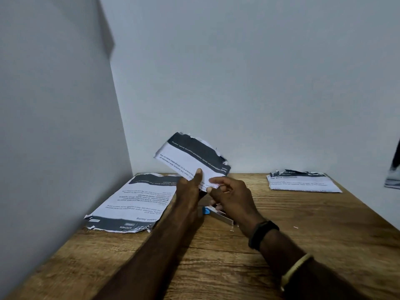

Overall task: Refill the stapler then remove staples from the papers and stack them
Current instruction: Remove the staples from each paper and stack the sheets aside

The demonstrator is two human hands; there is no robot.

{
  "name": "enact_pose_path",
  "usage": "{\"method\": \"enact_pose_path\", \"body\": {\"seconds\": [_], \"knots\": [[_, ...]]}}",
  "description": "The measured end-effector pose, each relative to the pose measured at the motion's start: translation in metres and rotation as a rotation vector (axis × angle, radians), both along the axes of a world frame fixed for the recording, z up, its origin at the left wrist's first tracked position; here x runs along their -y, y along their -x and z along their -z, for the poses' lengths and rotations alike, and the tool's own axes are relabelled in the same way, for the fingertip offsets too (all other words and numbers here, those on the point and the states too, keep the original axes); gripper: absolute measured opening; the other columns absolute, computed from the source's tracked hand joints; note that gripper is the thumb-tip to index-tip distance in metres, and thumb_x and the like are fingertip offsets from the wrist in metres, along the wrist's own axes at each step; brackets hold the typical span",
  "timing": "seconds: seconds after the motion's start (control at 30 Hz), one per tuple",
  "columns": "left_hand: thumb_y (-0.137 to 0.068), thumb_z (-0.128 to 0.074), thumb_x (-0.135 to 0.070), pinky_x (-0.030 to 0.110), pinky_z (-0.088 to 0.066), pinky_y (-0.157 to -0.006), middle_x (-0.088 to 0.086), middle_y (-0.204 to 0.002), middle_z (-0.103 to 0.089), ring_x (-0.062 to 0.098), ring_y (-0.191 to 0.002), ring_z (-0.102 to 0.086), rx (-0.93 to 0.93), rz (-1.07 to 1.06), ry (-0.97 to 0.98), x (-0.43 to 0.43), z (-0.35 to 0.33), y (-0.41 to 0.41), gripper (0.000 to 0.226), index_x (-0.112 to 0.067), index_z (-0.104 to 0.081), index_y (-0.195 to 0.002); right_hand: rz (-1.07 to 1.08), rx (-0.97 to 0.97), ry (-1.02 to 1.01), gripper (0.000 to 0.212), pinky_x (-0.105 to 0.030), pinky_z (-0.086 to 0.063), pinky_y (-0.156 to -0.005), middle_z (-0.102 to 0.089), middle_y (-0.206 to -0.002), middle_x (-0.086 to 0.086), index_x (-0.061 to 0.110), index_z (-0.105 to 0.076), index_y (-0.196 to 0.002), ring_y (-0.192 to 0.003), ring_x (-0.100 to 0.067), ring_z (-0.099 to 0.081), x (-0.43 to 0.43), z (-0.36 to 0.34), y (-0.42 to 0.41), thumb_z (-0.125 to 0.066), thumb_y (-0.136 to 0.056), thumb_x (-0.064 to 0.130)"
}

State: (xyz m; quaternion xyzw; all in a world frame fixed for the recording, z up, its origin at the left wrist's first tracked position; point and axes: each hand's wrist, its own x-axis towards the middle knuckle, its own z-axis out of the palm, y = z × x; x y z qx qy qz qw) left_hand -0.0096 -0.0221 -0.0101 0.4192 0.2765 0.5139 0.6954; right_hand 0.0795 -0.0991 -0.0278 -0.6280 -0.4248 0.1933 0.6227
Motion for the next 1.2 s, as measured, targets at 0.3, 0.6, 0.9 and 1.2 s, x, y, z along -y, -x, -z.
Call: {"method": "enact_pose_path", "body": {"seconds": [0.3,0.6,0.9,1.2], "knots": [[-0.091,-0.064,0.001,0.039,-0.062,-0.066,0.023,-0.107,-0.068,0.030,-0.081,-0.069,0.030,-0.047,0.072,-0.014,-0.005,0.011,0.031,0.003,-0.060,-0.122,0.333,-0.115,-0.101,0.015,-0.048,-0.066,-0.077,-0.067,-0.080,-0.006,0.020,-0.074,-0.085,-0.072,-0.020,-0.075,0.012,-0.009,-0.035,-0.083,-0.080,0.009],[-0.075,-0.085,-0.001,0.040,-0.062,-0.082,0.005,-0.128,-0.049,0.028,-0.111,-0.059,-0.298,-0.194,-0.203,0.002,0.015,-0.026,0.074,-0.022,-0.047,-0.134,0.374,-0.284,-0.147,0.015,-0.034,-0.067,-0.071,-0.074,-0.089,-0.005,0.014,-0.078,-0.086,-0.064,-0.013,-0.076,0.027,-0.011,-0.068,-0.082,-0.082,0.000],[-0.082,-0.059,0.006,0.048,-0.061,-0.088,0.009,-0.125,-0.066,0.028,-0.112,-0.064,-0.467,-0.034,-0.399,0.036,0.011,-0.108,0.041,-0.013,-0.070,-0.116,0.645,-0.135,-0.109,0.018,-0.033,-0.066,-0.073,-0.075,-0.100,-0.005,0.009,-0.077,-0.101,-0.065,-0.019,-0.077,0.070,-0.016,-0.139,-0.075,-0.088,-0.003],[-0.079,-0.059,0.002,0.031,-0.052,-0.101,0.008,-0.130,-0.069,0.025,-0.118,-0.065,-0.767,0.177,-0.556,0.042,0.015,-0.177,0.051,-0.014,-0.067,-0.127,0.837,-0.042,0.077,0.029,-0.044,-0.052,-0.108,-0.075,-0.121,-0.016,0.005,-0.078,-0.112,-0.116,-0.038,-0.068,0.091,0.004,-0.210,-0.067,-0.086,-0.003]]}}
